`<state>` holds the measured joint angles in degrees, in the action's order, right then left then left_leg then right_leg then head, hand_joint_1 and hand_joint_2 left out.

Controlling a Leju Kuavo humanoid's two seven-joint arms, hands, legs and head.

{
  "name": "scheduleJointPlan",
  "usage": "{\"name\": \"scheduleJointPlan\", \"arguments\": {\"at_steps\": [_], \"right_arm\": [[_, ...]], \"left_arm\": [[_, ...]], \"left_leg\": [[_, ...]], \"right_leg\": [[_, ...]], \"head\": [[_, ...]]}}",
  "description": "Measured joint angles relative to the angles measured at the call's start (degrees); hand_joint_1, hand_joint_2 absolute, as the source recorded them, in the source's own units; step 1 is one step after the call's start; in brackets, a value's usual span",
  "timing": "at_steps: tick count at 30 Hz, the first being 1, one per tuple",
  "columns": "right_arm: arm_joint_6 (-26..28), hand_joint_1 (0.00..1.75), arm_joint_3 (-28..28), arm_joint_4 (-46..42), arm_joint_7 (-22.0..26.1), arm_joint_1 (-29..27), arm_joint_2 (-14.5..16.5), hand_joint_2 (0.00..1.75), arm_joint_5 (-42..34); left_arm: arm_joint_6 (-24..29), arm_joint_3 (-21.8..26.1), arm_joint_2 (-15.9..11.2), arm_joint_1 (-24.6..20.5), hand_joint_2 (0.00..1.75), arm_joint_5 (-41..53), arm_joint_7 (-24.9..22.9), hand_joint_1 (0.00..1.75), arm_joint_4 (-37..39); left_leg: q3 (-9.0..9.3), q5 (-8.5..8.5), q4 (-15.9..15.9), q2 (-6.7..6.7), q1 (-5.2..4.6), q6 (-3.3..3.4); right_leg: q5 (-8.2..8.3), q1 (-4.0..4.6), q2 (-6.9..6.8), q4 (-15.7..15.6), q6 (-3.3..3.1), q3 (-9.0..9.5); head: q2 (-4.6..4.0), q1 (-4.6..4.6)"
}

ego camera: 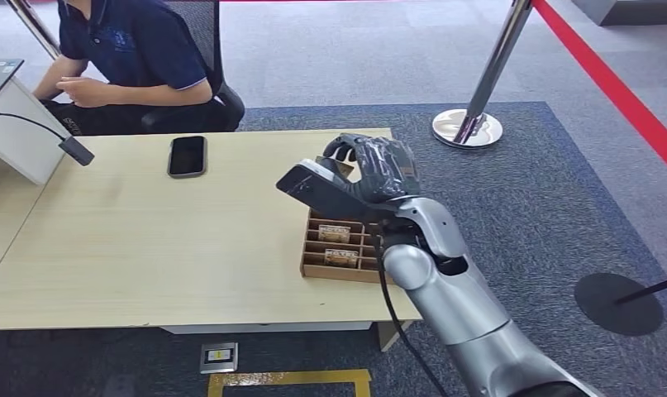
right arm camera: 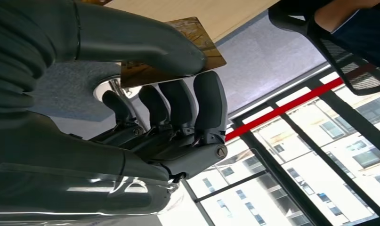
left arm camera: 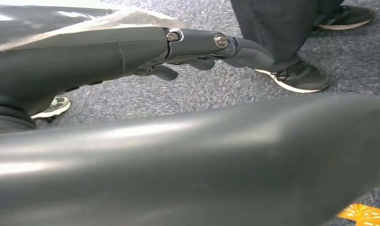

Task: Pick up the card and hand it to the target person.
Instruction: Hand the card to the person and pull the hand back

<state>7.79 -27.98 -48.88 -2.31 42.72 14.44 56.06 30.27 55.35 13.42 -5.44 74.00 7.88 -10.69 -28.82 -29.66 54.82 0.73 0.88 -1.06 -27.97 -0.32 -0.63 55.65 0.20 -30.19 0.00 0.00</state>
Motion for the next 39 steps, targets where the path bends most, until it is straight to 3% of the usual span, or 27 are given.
{"name": "scheduleJointPlan", "arguments": {"at_steps": [16,21,23,26,27,29,33,39], "right_arm": [[1.54,1.37,0.16,11.83,-0.59,7.57,5.03,1.75,0.67],[1.63,1.32,-2.59,12.69,-0.98,7.89,5.56,1.75,0.19],[1.80,1.11,-4.08,13.00,-1.35,7.87,5.56,1.75,-0.65],[2.07,0.26,-5.62,13.85,-1.55,7.89,5.56,1.75,-1.50],[2.15,0.06,-6.03,14.18,-1.58,7.85,5.56,1.75,-1.71],[2.77,0.00,-6.76,14.93,-1.76,7.54,5.56,1.75,-2.02],[4.42,0.00,-6.85,15.90,-1.79,7.00,5.56,0.00,-2.01],[6.02,0.00,-6.02,16.10,-1.49,6.56,5.19,0.00,-1.66]], "left_arm": [[0.58,0.09,0.25,-0.11,0.00,-0.56,-0.97,0.00,0.07],[1.01,0.34,0.29,-0.08,0.00,-0.90,-1.57,0.00,0.08],[1.09,0.41,0.29,-0.06,0.00,-1.04,-1.56,0.00,0.09],[1.17,0.48,0.29,-0.04,0.00,-1.14,-1.53,0.00,0.09],[1.18,0.49,0.29,-0.04,0.00,-1.16,-1.51,0.00,0.08],[1.17,0.41,0.28,-0.01,0.00,-1.13,-1.55,0.00,0.11],[1.13,0.32,0.32,0.02,0.00,-0.99,-1.70,0.00,0.16],[1.17,0.29,0.41,0.07,0.00,-0.92,-1.77,0.00,0.14]], "left_leg": [[-0.02,0.02,0.00,-0.16,0.01,0.01],[-0.02,0.01,-0.01,-0.16,0.02,0.01],[0.01,0.01,-0.03,-0.16,0.02,0.02],[0.00,0.01,-0.03,-0.17,0.02,0.01],[-0.01,0.01,-0.02,-0.18,0.02,0.01],[-0.01,0.02,-0.03,-0.18,0.02,0.01],[0.01,0.02,-0.04,-0.22,0.03,0.01],[0.02,0.02,-0.04,-0.27,0.02,0.03]], "right_leg": [[-0.02,0.02,-0.16,-0.04,0.00,0.04],[-0.03,0.03,-0.16,-0.06,0.01,0.06],[-0.02,0.03,-0.14,-0.08,0.01,0.08],[-0.03,0.03,-0.17,-0.08,0.01,0.08],[-0.03,0.03,-0.19,-0.07,0.01,0.08],[-0.03,0.03,-0.19,-0.08,0.01,0.08],[-0.03,0.04,-0.22,-0.11,0.01,0.11],[-0.04,0.03,-0.26,-0.12,0.02,0.14]], "head": [[0.00,0.00],[0.00,0.00],[0.00,0.00],[0.00,0.00],[0.00,0.00],[0.00,0.00],[0.00,0.00],[0.00,0.00]]}}
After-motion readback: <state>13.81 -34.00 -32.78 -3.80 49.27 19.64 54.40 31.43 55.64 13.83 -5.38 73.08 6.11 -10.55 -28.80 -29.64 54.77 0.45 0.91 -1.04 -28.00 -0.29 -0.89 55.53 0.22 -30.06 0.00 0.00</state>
